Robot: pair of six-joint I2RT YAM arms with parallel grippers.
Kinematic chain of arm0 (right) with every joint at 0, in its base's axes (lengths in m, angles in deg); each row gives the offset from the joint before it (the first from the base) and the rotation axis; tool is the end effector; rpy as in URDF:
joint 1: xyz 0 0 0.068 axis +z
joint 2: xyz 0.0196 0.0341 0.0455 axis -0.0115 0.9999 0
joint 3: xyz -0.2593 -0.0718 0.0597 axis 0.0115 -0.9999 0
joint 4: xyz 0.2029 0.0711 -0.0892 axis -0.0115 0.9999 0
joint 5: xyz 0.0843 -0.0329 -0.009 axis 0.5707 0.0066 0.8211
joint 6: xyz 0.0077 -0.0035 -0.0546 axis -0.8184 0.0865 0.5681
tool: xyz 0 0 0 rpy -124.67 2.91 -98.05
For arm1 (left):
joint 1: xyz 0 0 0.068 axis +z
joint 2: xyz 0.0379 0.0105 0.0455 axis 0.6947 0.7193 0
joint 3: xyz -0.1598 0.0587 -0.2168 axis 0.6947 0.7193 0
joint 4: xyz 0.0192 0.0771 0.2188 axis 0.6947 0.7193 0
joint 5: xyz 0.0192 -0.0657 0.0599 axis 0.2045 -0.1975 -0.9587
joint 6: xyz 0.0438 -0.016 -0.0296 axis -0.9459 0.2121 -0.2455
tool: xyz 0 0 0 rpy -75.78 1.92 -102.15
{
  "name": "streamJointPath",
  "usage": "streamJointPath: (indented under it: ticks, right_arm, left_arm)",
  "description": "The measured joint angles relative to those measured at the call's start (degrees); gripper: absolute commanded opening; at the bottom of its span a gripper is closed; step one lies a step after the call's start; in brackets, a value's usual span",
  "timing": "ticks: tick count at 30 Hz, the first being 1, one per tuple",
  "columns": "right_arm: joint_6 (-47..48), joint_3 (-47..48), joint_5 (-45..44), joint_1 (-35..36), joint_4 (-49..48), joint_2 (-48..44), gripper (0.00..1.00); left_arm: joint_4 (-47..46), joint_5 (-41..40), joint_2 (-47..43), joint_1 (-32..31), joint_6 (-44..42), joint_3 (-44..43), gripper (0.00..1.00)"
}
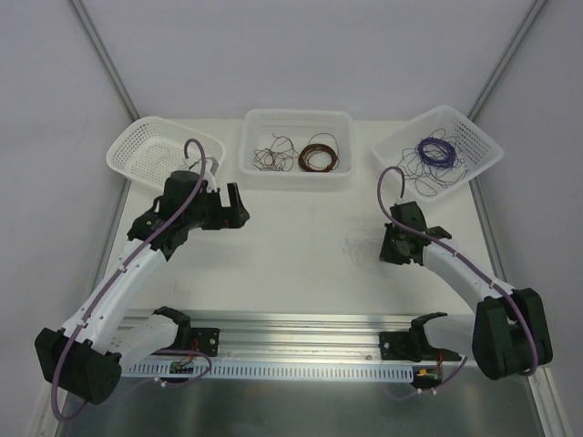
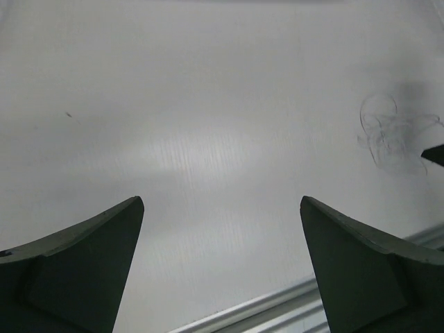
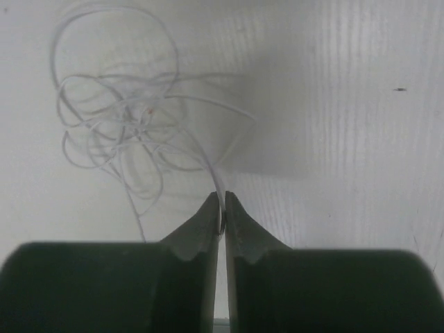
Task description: Untangle the cables
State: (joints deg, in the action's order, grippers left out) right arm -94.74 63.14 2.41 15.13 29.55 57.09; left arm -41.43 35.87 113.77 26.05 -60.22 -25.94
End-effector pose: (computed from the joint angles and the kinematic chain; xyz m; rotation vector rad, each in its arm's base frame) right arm 0.1925 0.0523 0.2021 -0.0637 2.5893 0.1093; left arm 0.1873 -0.0646 0.3359 0.0351 2.1278 -0.4911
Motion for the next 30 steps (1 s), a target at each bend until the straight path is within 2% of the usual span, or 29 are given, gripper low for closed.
streamJointPath:
  ticks: [1,10,18,23,30]
  right_arm:
    - [-0.17,0.09,0.04,1.25,0.11,-0.94,0.01]
    - [-2.86,9.27,0.39,13.66,3.08,-9.20,0.01]
    - [-7.19,16.85,1.53,22.73,4.09,-8.63,0.01]
    - [-2.64,20.83,5.73,26.93,4.59,-7.45,0.01]
    - [7.56,22.36,12.72,27.50,6.88,-7.61,0.01]
  left_arm:
    - [0.22,0.26,-1.64,-1.64,0.74,1.95,0.97]
    - [-2.93,0.15,-10.60,-16.26,7.41,11.30,0.94]
    - [-12.04,-5.66,-4.33,-31.19,6.75,11.74,0.93]
    - [-16.02,-6.19,1.11,-32.33,4.26,10.49,0.90]
    - [-20.55,-3.30,2.86,-32.33,-4.50,9.01,0.87]
